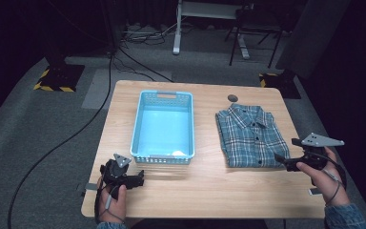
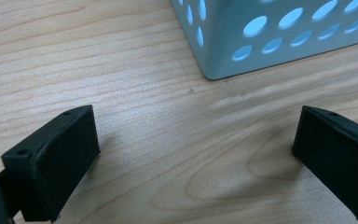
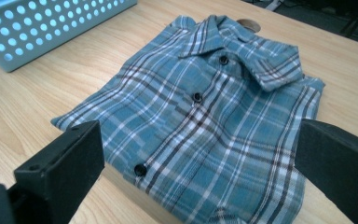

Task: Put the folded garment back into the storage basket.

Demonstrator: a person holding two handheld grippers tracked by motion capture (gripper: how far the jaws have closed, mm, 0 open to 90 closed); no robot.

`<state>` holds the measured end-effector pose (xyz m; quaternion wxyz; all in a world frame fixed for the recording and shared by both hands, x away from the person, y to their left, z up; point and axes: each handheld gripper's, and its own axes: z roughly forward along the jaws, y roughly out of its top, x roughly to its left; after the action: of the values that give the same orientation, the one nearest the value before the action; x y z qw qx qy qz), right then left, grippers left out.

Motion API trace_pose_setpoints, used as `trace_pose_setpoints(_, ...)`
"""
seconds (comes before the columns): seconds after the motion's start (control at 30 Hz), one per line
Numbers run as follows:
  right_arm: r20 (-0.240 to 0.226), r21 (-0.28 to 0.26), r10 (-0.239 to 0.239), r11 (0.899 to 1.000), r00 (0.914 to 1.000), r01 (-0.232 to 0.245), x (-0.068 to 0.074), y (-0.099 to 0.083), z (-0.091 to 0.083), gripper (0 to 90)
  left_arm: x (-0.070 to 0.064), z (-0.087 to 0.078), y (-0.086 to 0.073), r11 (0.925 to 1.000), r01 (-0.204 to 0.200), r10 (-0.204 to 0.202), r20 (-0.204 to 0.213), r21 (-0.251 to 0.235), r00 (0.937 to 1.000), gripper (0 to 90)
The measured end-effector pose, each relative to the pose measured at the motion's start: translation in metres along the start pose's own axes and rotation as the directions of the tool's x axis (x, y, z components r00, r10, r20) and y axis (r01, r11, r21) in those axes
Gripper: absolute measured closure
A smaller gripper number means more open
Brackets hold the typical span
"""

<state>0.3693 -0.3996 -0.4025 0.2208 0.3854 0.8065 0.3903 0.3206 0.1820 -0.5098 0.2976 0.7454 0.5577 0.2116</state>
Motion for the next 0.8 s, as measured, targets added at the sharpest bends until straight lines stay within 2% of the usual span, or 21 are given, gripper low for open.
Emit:
trace_pose_setpoints(0.27, 0.01, -0.005, -0.018, 1.0, 0.9998, 0.018, -0.002, 0.014, 0.003, 1.1, 0.0, 0.0, -0.001, 1.0, 0.002, -0.002, -0.001, -0.002, 1.0, 0.2)
trace_pose_setpoints(0.5, 0.005, 0.003, 0.006, 1.0, 1.0, -0.006, -0.007, 0.016, 0.007, 1.0, 0.0, 0.0, -0.001, 1.0, 0.002, -0.002, -0.001, -0.002, 1.0, 0.2)
trace_pose_setpoints(0.8, 0.016, 0.007, -0.003, 1.0, 0.9999, 0.003, -0.015, 0.029, 0.009, 0.3, 0.0, 0.0, -0.001, 1.0, 0.003, -0.003, -0.002, -0.002, 1.0, 0.1)
